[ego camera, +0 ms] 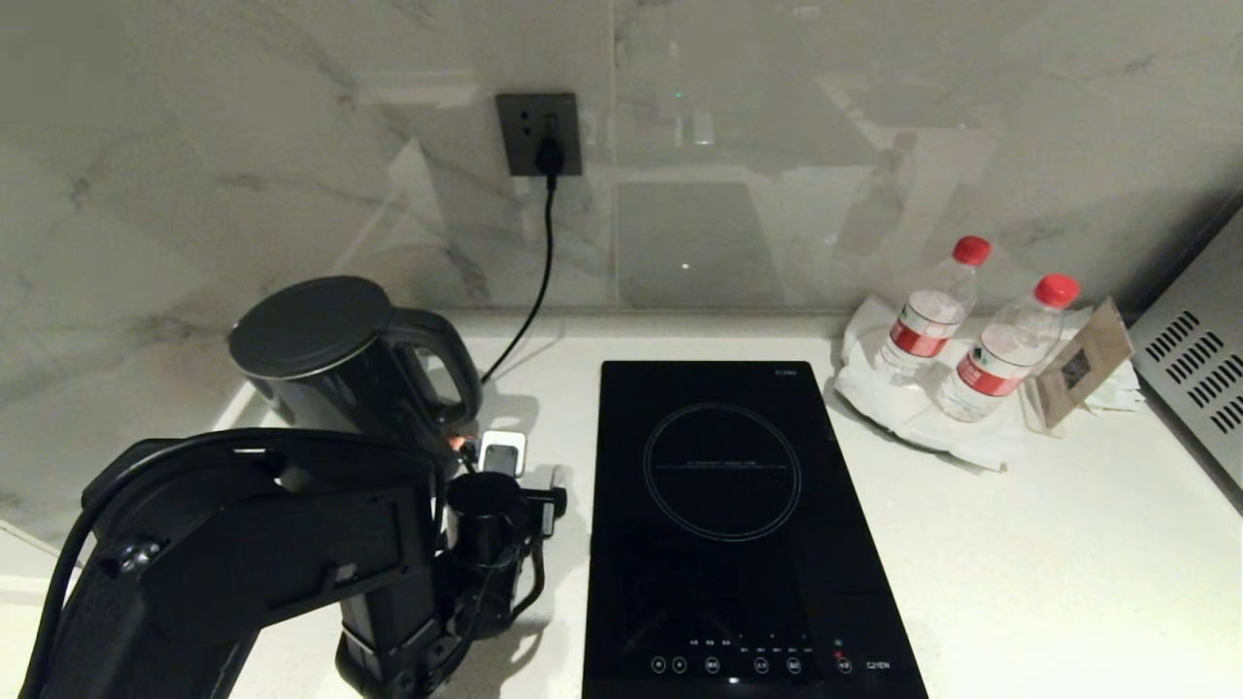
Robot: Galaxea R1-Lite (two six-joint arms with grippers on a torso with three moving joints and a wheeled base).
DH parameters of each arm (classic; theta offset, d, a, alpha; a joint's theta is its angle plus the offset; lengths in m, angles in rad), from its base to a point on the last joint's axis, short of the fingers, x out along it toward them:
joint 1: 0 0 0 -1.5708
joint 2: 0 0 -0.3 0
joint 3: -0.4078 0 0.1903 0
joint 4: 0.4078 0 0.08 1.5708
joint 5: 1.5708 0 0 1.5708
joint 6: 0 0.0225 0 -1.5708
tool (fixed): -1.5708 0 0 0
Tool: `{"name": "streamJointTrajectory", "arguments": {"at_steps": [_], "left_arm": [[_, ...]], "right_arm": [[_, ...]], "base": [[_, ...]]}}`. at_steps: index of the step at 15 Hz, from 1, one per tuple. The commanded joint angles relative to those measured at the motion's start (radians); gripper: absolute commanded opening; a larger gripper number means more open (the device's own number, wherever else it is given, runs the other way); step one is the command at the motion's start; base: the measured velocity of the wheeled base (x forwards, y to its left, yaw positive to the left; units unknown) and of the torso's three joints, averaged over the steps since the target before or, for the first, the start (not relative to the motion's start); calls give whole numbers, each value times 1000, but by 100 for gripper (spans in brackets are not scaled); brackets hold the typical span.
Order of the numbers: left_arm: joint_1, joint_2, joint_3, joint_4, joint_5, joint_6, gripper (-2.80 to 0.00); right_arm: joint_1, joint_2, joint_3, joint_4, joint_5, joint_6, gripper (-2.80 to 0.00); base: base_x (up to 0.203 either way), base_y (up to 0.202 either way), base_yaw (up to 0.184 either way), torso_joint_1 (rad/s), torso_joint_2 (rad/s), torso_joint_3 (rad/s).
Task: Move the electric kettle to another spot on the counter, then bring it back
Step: Finish boiling water
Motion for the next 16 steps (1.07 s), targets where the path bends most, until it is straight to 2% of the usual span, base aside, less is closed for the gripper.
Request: {"name": "streamJointTrajectory", "arguments": {"at_steps": [1, 16], "left_arm": [[0, 10, -17, -9, 3, 2, 0], [15, -2, -47, -9, 6, 18, 0]], "right_arm": [[0, 0, 0, 0, 0, 0, -280], [0, 0, 0, 0, 0, 0, -280]], "base": [[0, 0, 0, 0, 0, 0], [0, 0, 0, 0, 0, 0]]}}
